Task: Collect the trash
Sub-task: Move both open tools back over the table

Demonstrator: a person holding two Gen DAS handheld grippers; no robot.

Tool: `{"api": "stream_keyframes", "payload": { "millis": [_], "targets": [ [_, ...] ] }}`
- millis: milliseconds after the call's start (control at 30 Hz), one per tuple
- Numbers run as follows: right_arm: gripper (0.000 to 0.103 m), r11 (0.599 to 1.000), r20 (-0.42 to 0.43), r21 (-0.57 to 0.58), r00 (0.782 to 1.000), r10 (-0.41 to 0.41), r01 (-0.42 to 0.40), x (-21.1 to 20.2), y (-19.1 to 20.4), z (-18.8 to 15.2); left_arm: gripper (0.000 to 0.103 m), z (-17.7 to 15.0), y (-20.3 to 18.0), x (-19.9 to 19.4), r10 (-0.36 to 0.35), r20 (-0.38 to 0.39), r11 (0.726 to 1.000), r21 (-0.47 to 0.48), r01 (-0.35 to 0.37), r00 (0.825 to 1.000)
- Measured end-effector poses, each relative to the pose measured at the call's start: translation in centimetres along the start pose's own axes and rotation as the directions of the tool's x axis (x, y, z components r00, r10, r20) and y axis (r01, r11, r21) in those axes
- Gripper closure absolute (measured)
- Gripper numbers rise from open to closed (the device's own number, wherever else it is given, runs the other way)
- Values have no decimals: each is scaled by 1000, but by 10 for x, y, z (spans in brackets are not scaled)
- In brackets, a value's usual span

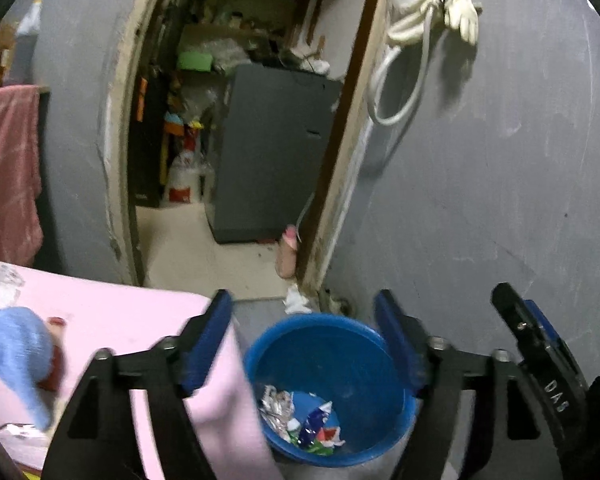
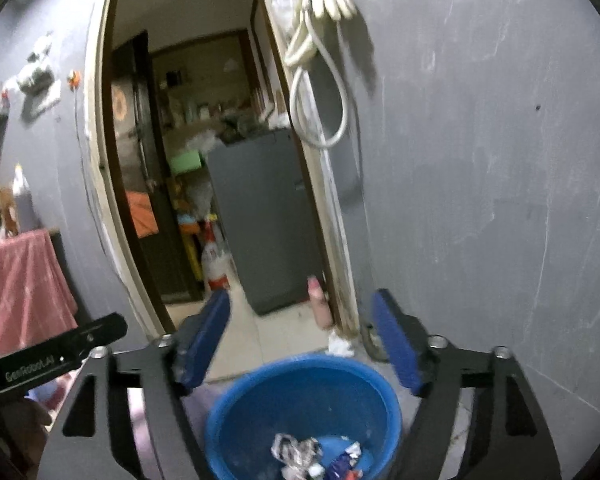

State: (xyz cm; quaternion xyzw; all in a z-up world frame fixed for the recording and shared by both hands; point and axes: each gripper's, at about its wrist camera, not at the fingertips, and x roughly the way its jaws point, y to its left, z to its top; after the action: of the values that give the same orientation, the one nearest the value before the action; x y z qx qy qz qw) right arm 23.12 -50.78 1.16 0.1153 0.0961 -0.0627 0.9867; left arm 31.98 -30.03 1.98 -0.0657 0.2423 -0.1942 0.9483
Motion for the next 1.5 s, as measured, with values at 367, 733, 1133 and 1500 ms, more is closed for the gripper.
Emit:
{"api": "stream_keyframes", "payload": {
  "millis": [367,733,1133,1500],
  "targets": [
    [0,995,99,3,990,97,-98,-37,38,19,9,13,40,-80,93,152,996,-13,-93,984],
    [0,972,90,-37,968,235,-233,-65,98,14,6,-1,94,-148,201,199,979,-58,-193,959],
    [0,934,-30,-82,938,346,-347,-68,164,-20,6,-27,166,-206,350,195,936,-108,-334,916],
    [0,900,-171,-146,906,387,-412,-48,213,-50,6,-57,224,-218,436,109,896,-142,-420,893]
  ]
}}
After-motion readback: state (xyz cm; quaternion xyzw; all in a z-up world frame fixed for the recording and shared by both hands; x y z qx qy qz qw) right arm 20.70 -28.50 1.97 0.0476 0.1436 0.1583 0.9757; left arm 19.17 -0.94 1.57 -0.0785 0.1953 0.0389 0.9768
